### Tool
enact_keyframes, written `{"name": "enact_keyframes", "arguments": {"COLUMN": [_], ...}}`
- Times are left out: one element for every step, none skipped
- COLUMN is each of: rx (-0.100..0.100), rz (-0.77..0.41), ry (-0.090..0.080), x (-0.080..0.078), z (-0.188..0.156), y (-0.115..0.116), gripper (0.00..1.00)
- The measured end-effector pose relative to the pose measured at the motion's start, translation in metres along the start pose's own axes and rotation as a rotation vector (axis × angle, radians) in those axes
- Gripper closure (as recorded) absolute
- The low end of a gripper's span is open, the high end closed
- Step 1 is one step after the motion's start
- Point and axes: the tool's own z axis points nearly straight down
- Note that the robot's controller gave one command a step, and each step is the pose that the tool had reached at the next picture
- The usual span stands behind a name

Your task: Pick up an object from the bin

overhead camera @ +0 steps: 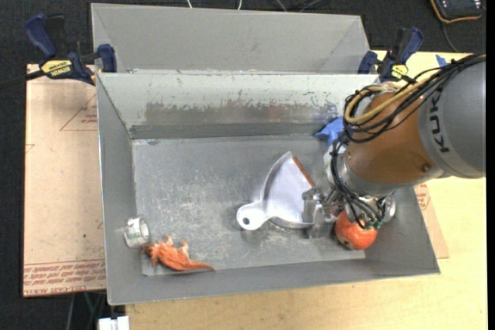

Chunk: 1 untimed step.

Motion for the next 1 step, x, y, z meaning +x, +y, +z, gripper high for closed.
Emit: {"name": "enact_keyframes", "arguments": {"rx": [0.0], "rz": [-0.001], "ry": [0.0], "x": [0.0], "z": [0.0], "y": [0.0001], "gripper": [1.0]}}
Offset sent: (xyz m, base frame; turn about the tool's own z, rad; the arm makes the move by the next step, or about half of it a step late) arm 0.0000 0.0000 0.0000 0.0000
